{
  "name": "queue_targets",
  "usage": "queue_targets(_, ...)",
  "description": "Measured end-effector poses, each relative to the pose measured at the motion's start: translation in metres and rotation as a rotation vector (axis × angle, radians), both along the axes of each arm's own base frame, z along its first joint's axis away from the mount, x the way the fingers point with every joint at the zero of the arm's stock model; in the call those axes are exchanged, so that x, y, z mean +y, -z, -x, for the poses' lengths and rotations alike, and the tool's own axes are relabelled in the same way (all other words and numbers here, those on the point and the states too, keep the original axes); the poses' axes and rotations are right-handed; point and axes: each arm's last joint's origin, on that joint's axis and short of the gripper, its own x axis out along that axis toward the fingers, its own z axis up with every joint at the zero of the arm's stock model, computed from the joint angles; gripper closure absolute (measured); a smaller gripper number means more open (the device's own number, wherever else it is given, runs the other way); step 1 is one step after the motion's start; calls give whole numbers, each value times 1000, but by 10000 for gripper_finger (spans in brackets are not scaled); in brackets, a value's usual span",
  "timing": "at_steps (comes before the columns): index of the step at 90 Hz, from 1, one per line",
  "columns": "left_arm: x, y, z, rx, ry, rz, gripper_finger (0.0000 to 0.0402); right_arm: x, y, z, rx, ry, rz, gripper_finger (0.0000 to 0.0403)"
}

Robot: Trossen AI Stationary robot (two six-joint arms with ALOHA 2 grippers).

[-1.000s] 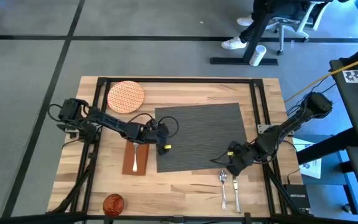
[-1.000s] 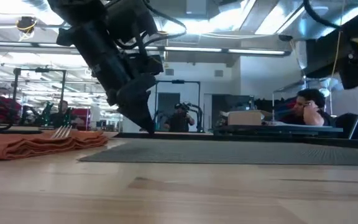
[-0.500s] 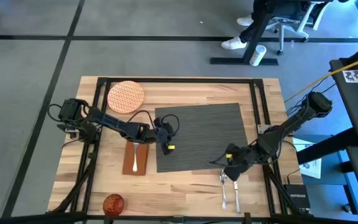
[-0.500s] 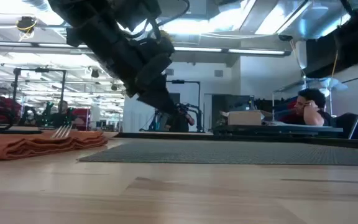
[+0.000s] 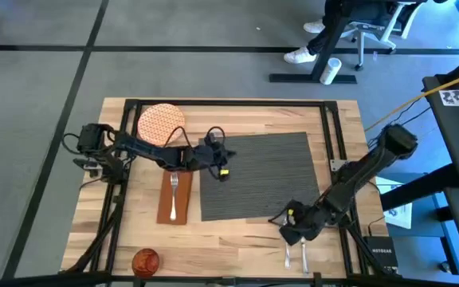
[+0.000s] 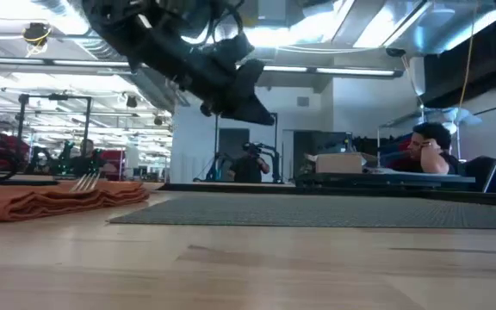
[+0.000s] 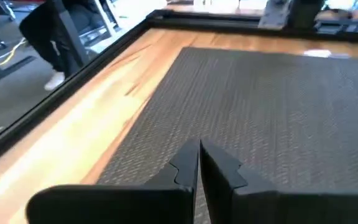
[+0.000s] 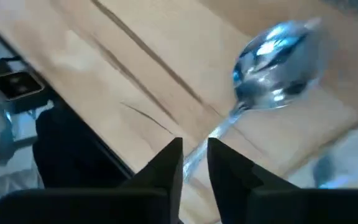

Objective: Set table place
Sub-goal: Put the silver spoon on the gray tablemat

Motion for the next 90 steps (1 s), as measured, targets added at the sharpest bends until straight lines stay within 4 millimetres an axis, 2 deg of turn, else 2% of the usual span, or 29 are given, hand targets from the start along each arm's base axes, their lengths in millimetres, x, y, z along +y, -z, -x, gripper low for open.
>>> queue_targets(12,3,0,0,11,5,-26,402,14,19,-11,102,-2,-18,322)
queue_targets(30,10,-1,0,16,0,-59,402,32,29,-30,166,6,3,311)
queue_targets(46,17,-1,0,14,-21,-57,402,34,25,-32,238,52,61,311)
queue_targets(67,16,-1,0,12,-18,-52,402,30,26,-32,235,91,138,312)
queue_targets(76,15,-1,0,13,-18,-52,402,23,27,-32,265,108,170,330)
queue_targets(90,15,-1,0,13,-18,-51,402,15,28,-37,257,86,204,390)
